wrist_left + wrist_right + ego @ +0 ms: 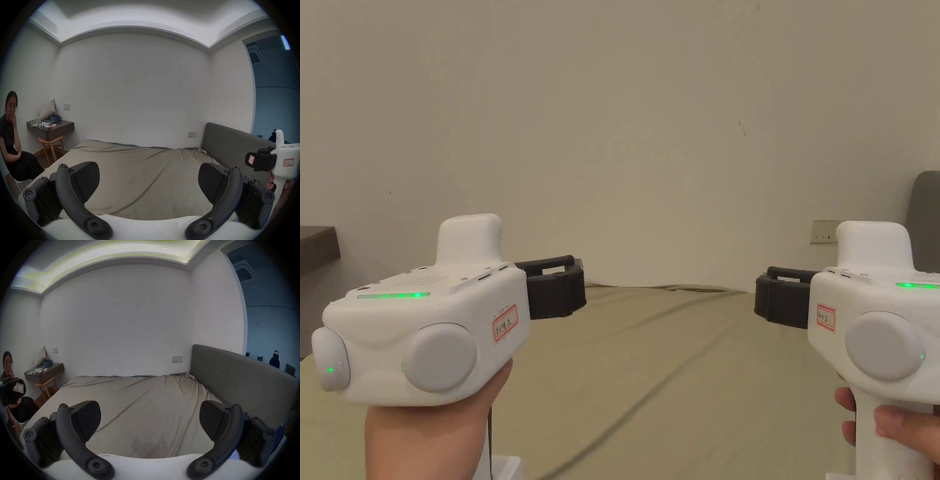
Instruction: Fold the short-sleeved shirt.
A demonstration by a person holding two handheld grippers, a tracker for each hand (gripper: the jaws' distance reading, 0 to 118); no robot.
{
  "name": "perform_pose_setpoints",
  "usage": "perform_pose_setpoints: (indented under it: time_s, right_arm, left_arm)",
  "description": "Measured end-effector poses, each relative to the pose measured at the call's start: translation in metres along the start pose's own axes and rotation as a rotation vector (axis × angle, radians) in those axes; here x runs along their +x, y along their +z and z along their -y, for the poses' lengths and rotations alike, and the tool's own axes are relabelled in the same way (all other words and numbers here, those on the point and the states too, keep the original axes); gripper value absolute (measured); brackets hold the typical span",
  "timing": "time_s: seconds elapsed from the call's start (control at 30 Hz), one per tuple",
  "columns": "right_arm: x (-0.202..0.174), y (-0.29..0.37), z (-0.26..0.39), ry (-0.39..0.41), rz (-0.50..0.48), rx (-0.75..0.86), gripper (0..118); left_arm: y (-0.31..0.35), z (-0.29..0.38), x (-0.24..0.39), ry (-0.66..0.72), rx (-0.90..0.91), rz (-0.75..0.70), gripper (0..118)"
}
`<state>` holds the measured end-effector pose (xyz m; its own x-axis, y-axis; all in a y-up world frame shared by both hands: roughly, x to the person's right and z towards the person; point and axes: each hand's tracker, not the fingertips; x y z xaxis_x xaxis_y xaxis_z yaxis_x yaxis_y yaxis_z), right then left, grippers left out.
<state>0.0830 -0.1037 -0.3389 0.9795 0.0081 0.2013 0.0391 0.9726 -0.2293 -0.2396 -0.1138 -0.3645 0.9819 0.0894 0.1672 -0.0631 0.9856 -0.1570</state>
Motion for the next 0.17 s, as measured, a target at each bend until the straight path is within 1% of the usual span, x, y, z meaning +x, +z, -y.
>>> perform_pose_setpoints:
  time_s: [0.17]
  right_arm:
    - [-0.0038,0.0023,0.0033,0.027,0.008,0.01,118]
  left_arm:
    - [-0.0024,-0.0016,-0.0018,0.007,-0.007,0.004,118]
